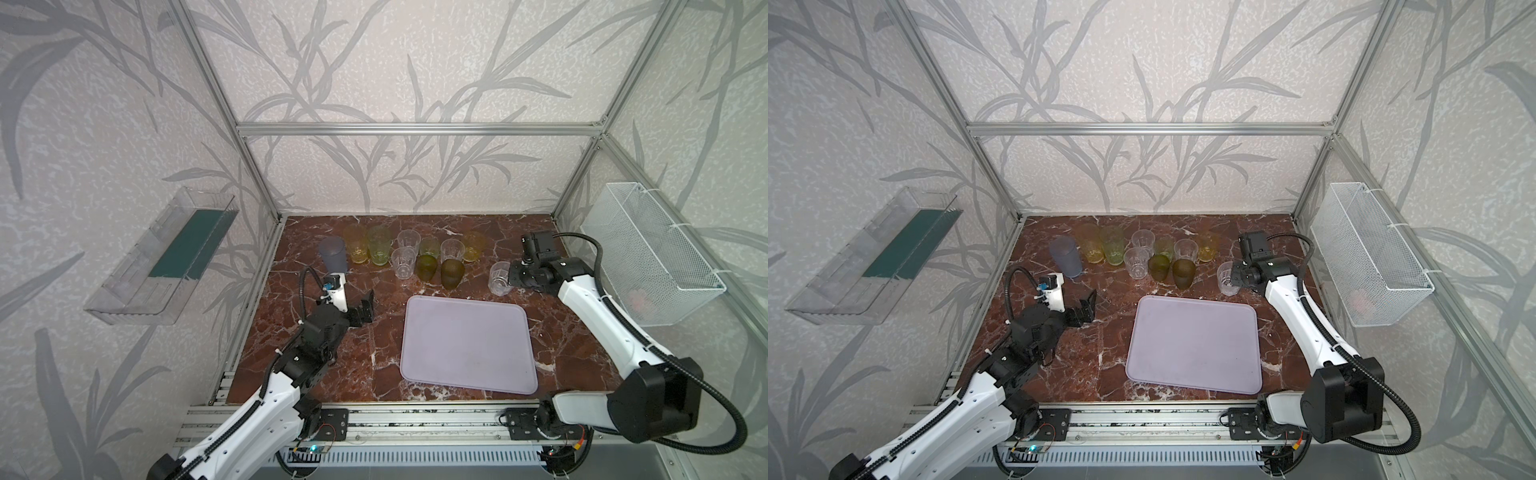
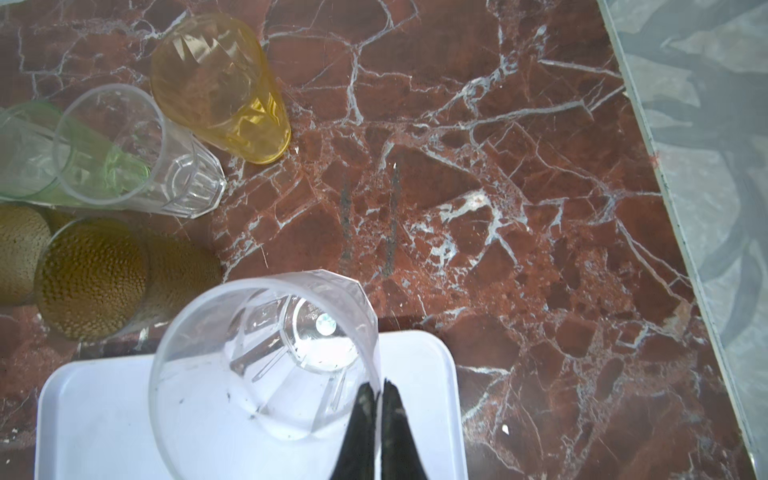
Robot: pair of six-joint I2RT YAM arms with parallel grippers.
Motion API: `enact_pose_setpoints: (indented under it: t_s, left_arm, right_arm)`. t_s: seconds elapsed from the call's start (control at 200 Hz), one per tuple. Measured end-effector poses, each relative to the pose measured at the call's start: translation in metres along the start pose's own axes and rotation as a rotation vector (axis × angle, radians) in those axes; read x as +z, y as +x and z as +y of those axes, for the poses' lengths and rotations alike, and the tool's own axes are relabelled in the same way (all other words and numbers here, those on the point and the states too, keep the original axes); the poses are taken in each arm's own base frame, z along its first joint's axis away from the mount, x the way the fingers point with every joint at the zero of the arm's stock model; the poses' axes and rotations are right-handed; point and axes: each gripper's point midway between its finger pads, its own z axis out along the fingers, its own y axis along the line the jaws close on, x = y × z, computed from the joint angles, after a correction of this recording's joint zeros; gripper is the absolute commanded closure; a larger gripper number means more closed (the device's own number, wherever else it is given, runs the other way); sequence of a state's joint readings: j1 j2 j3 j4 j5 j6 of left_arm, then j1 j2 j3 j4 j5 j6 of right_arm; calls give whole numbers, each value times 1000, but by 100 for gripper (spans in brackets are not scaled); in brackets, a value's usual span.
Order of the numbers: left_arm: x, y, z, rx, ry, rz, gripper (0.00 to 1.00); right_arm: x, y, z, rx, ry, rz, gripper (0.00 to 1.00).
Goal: Place the glasses into the tray
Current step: 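Carry the clear glass over the tray, lower it and open the right gripper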
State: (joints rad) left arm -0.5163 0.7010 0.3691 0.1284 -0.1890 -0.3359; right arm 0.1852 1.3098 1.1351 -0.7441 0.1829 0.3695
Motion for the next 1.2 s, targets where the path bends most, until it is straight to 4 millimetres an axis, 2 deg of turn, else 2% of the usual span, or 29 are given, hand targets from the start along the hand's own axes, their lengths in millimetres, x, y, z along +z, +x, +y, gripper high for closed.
enact_pose_setpoints:
  t_s: [0.28, 0.53, 0.705, 0.93, 1.2]
  left_arm:
    - [1, 1, 0, -8, 1, 3, 1]
    - [3, 4, -1, -15, 5, 15, 1]
    - [4, 5, -1, -20, 3, 21, 1]
    - [6, 7, -1, -19, 3, 27, 1]
    - [8, 9, -3, -18, 13, 34, 1]
  right_arm:
    - [-25, 44, -16, 16, -9, 56, 100]
    - [-21, 89, -34, 28, 32, 145, 100]
    - [-15, 107, -41, 35, 60, 183, 100]
    - [-5, 119, -44, 50, 72, 204, 100]
    - [8, 105, -40, 109, 58, 145, 100]
